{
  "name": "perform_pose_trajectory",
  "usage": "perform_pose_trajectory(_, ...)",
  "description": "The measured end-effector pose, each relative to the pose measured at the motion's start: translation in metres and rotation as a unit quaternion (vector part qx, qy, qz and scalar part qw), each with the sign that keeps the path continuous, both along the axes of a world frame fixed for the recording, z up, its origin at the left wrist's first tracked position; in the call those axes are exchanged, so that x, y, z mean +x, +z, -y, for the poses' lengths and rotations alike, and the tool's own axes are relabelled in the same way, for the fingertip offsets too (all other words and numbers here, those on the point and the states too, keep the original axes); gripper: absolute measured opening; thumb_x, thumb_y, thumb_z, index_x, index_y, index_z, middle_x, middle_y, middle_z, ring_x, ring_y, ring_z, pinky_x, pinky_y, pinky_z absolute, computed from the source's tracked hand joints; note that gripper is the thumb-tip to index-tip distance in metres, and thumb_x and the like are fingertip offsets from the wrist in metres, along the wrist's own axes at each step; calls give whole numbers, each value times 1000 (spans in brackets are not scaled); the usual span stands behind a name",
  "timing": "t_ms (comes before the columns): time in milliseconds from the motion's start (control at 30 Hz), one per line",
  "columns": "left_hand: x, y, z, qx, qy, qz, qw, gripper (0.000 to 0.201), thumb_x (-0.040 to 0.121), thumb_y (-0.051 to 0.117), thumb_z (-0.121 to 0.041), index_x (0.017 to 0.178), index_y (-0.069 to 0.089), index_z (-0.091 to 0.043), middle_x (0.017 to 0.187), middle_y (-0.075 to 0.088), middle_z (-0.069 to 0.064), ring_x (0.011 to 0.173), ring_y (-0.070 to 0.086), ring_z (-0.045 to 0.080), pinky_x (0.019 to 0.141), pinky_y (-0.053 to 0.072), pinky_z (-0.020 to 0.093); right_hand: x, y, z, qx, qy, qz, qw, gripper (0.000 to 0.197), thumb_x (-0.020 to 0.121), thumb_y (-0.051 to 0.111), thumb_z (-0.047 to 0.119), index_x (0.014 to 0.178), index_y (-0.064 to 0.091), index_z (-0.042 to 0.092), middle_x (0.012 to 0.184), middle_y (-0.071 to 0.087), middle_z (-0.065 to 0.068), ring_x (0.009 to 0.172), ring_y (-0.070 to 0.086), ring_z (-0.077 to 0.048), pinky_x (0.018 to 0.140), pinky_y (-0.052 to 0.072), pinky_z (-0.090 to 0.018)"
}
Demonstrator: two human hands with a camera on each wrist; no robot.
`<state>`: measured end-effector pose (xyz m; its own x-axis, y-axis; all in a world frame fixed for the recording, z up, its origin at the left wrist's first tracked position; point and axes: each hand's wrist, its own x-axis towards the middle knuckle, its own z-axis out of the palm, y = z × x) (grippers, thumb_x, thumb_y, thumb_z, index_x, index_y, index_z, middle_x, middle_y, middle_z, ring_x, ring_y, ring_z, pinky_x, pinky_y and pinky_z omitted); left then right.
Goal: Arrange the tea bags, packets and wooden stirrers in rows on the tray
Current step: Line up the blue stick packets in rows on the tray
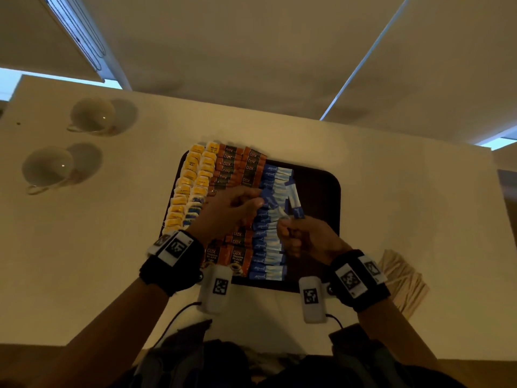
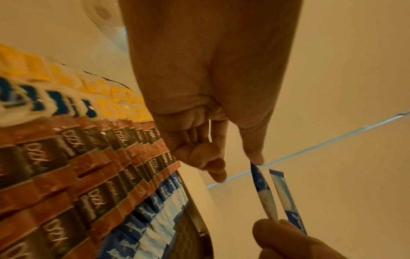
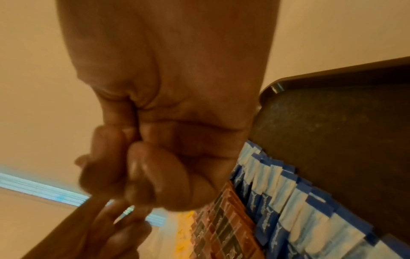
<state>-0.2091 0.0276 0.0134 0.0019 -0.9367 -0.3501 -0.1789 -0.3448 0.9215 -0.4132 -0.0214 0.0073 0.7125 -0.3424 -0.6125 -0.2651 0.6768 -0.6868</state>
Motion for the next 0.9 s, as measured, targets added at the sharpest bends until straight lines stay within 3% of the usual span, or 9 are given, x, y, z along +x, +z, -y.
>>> perform_pose_trajectory(67,-8,10,6,3,-34,-7,999,22,92,56,-24,110,63,-13,63,62,-8,48,51,2,44,41,15,2,6,-3,9,17,8,1000,22,85,43,28,66,48,15,50,36,4,44,29,-10,44,28,-21)
perform_pose_trajectory(167,-12,16,7,-3,-34,-11,999,21,90,60,-19,94,65,1,53,60,-9,43,50,3,41,40,14,1,7,-7,-19,27,-14,999,22,85,45,30,72,53,15,52,39,2,47,31,-12,45,31,-21)
perform_pose_trajectory(267,-11,15,1,-12,-6,-25,1000,16,87,64,-13,90,67,2,64,65,0,51,59,7,48,48,17,-2,6,-12,-53,-8,-34,998,21,91,48,32,91,58,13,63,54,-3,52,44,-13,46,37,-22)
perform_pose_trajectory(333,-11,13,-3,-10,0,-31,999,12,85,65,-11,88,67,0,71,68,9,55,63,11,53,53,20,-4,7,-15,-77,-8,-45,996,23,95,46,36,94,56,15,71,60,-5,57,48,-14,48,39,-21)
perform_pose_trajectory(467,-16,10,-10,4,17,-33,999,16,84,67,-12,88,65,4,74,69,13,58,65,15,57,56,26,-2,6,-20,-156,8,-77,985,31,102,32,31,82,48,15,65,51,-3,48,43,-7,48,35,-21)
perform_pose_trajectory(567,-19,5,-13,2,34,-24,999,17,84,66,-13,88,64,3,74,69,12,58,65,13,55,54,22,-2,0,-23,-204,-41,-129,970,29,103,31,27,80,44,15,64,43,-3,43,36,-3,43,33,-16)
perform_pose_trajectory(733,-25,-3,-16,0,66,-12,998,18,85,65,-10,89,63,7,76,67,15,54,63,9,50,50,16,-9,-17,-20,-297,-84,-215,927,20,102,34,24,83,39,18,69,45,-1,58,39,-12,55,34,-25)
perform_pose_trajectory(800,-26,-5,-15,1,74,-1,997,19,87,64,-11,93,63,7,78,68,14,57,64,9,51,50,16,-7,-21,-13,-309,-85,-229,919,22,102,34,24,81,34,19,69,43,-2,58,36,-12,55,32,-28)
perform_pose_trajectory(900,-25,-5,-16,-20,79,57,995,15,89,62,-13,97,63,0,81,67,5,61,62,3,52,49,13,-4,-27,6,-327,-99,-281,897,17,102,32,22,90,34,11,69,41,-2,56,34,-13,52,28,-27)
